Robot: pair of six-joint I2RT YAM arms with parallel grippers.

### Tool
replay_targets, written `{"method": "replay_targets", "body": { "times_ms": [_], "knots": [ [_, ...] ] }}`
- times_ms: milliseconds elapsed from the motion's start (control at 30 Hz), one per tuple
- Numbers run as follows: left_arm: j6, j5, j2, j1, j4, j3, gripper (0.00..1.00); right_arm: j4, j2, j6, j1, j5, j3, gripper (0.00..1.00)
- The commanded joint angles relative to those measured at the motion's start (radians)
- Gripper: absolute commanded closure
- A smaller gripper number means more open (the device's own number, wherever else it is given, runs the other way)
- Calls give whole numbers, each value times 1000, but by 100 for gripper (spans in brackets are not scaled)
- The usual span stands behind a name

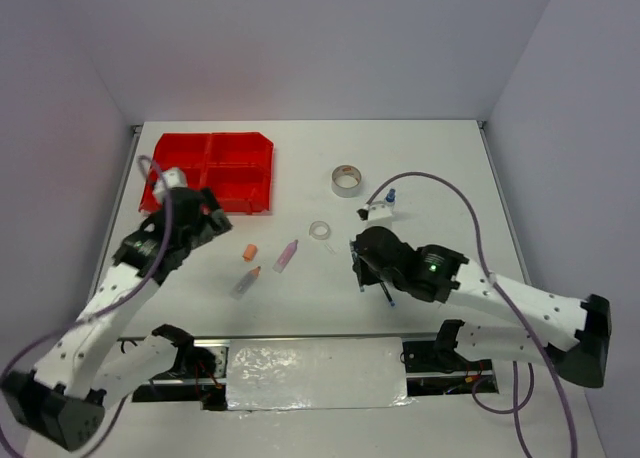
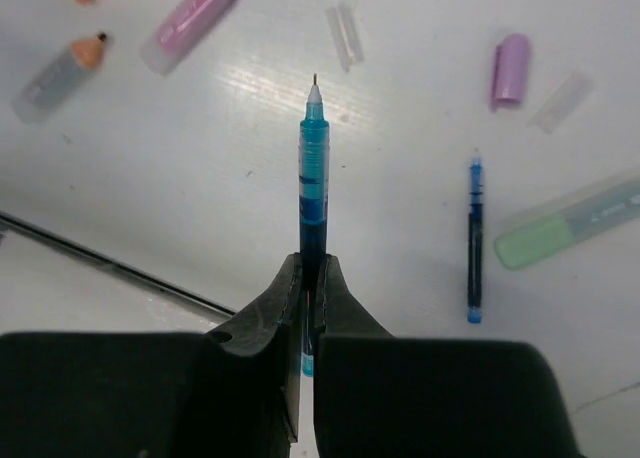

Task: Sort the stationery into containers
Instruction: Pick up the pen from the center of the board, then pick up the pen cap from the center of the board.

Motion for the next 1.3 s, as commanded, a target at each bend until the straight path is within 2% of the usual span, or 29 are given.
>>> {"method": "replay_targets", "body": {
  "times_ms": [0, 33, 67, 100, 133, 200, 267, 400, 467, 633, 767, 900, 1267],
  "knots": [
    [-253, -62, 169, -262, 113, 16, 1, -172, -87, 42, -17, 110, 35, 99],
    [-300, -133, 215, -434, 113, 59, 1, -191, -108, 48, -20, 135, 39, 99],
    [-384, -187, 270, -498, 106, 94, 1, -206, -154, 53, -23, 143, 37, 99],
    [-419, -230, 389, -535, 75, 127, 1, -226, -179, 56, -28, 146, 37, 99],
    [-468, -230, 449, -580, 67, 198, 3, -238, -205, 60, -31, 163, 32, 99],
    [-520, -258, 626, -623, 18, 280, 9, -295, -268, 91, -32, 189, 34, 99],
    [-581, -287, 788, -681, -21, 413, 10, -323, -315, 94, -35, 200, 36, 99],
    [-626, -254, 1040, -706, -167, 688, 13, -381, -364, 89, -38, 195, 39, 99],
    [-661, -224, 1146, -708, -213, 754, 15, -389, -381, 94, -35, 192, 37, 99],
    [-709, -221, 1227, -706, -233, 810, 20, -352, -437, 65, -37, 160, 26, 98],
    [-710, -217, 1287, -701, -250, 842, 24, -337, -411, 36, -37, 137, 20, 98],
    [-704, -203, 1312, -695, -227, 827, 43, -331, -377, 23, -37, 129, 22, 99],
    [-675, -155, 1366, -665, -167, 811, 43, -308, -374, 4, -37, 114, 11, 99]
  ]
}}
